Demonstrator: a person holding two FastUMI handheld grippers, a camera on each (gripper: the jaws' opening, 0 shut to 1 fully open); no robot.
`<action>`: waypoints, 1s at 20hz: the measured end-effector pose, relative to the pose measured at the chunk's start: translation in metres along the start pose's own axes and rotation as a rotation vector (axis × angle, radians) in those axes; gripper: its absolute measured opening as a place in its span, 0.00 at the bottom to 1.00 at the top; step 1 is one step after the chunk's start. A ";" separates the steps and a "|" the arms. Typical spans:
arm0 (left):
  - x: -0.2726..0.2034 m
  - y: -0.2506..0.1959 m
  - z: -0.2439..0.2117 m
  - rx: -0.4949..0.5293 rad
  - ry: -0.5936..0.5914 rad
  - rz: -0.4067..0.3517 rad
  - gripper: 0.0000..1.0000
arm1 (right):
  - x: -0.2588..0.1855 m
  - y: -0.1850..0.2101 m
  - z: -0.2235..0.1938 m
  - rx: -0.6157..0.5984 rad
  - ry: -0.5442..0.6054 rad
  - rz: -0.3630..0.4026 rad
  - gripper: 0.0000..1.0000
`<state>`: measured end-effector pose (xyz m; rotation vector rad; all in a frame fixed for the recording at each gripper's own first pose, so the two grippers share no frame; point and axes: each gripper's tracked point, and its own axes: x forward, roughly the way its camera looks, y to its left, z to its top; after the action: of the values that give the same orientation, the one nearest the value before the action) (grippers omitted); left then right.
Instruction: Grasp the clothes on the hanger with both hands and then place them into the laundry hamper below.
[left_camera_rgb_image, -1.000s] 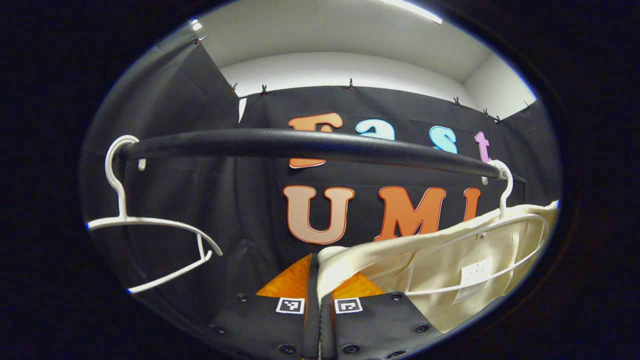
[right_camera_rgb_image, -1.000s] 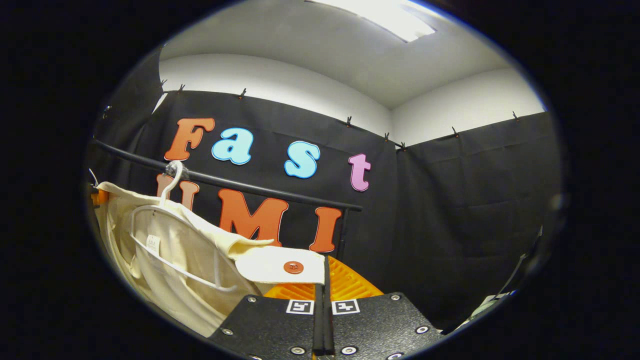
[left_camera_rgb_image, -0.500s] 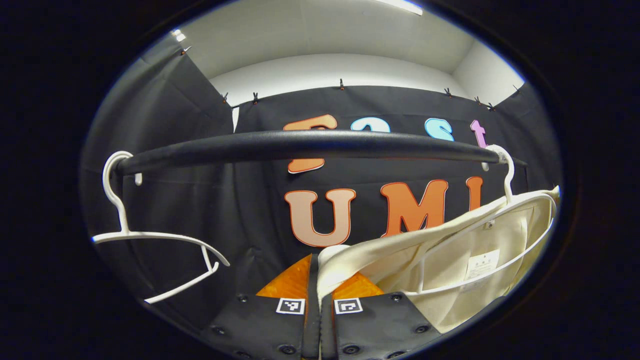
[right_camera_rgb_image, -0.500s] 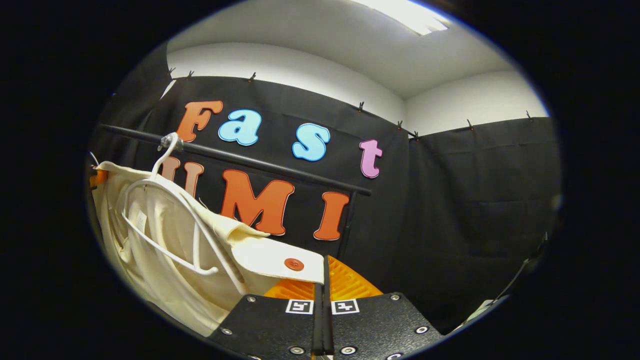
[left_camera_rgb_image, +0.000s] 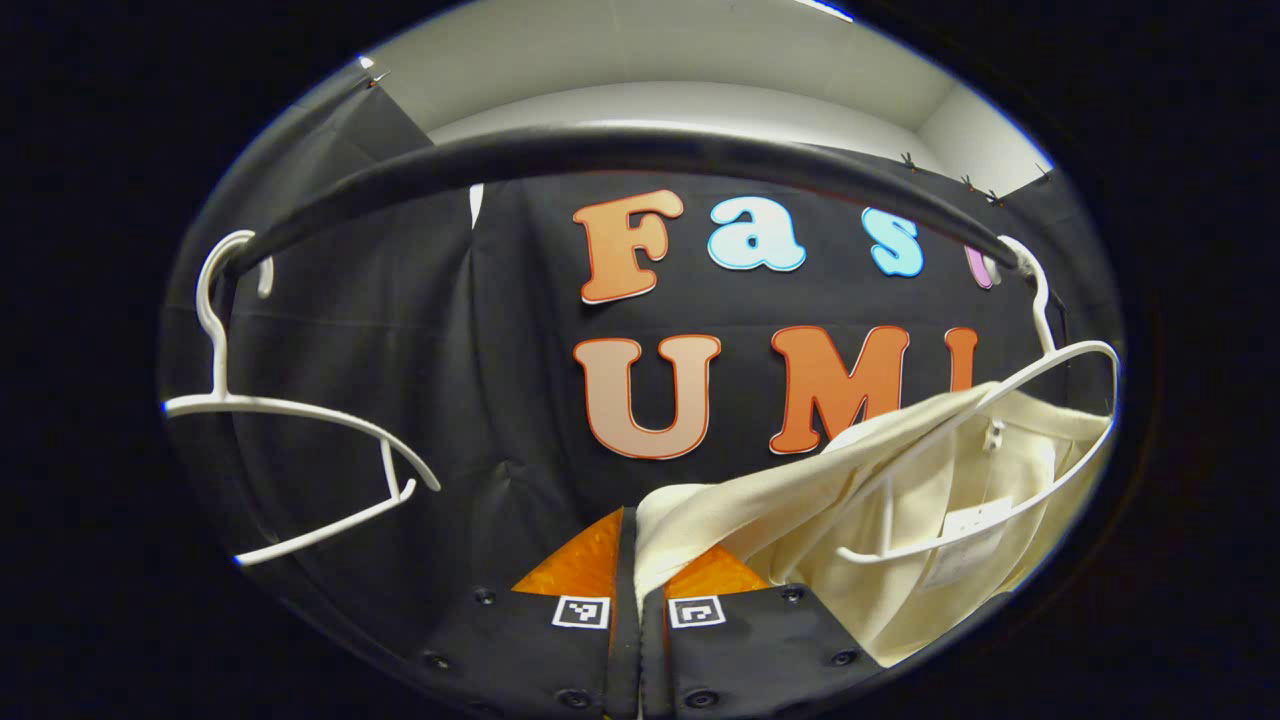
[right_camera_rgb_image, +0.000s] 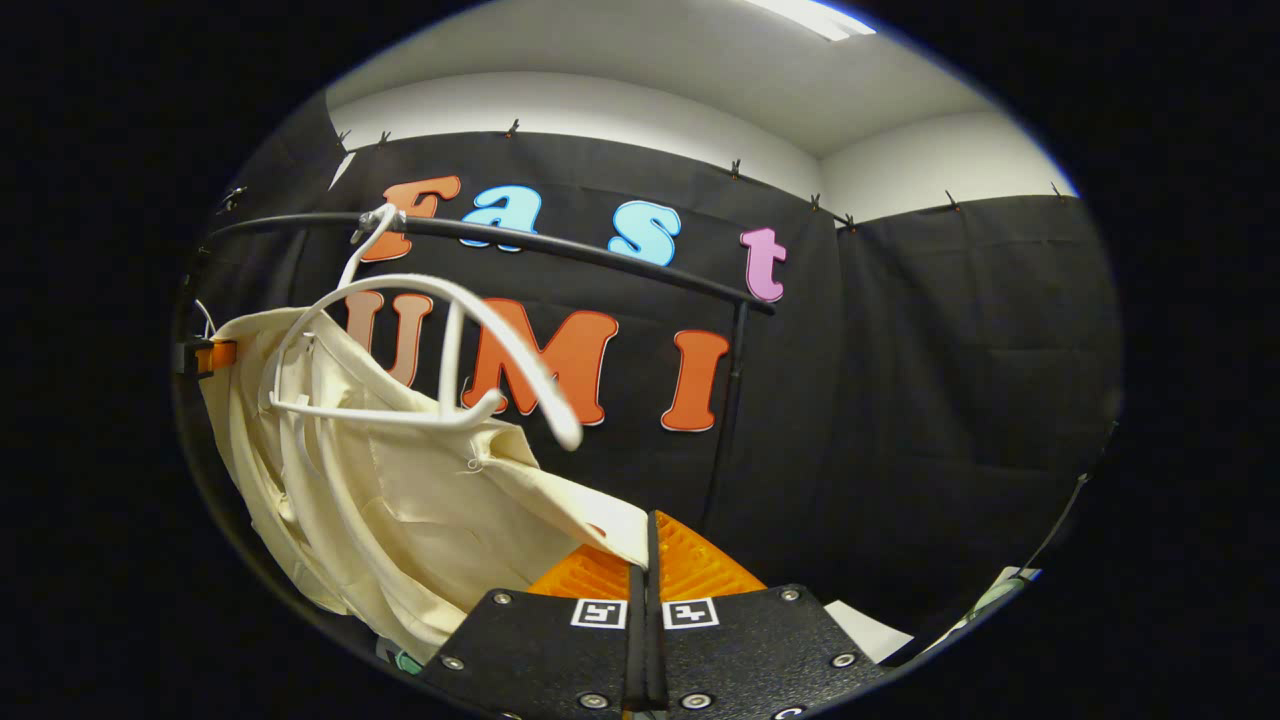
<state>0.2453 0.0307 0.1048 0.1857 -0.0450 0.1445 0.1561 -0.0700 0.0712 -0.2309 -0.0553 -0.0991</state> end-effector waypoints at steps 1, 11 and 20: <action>0.000 0.009 -0.011 -0.019 0.024 0.013 0.08 | -0.004 0.006 -0.010 -0.006 0.014 0.002 0.00; -0.011 0.046 -0.091 -0.063 0.176 0.037 0.08 | -0.009 0.040 -0.047 -0.004 0.088 0.034 0.00; -0.047 0.026 -0.103 -0.062 0.234 -0.086 0.07 | -0.023 0.065 -0.058 0.037 0.121 0.069 0.00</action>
<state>0.1985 0.0694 0.0056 0.1080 0.1910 0.0786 0.1424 -0.0187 -0.0012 -0.1897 0.0713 -0.0433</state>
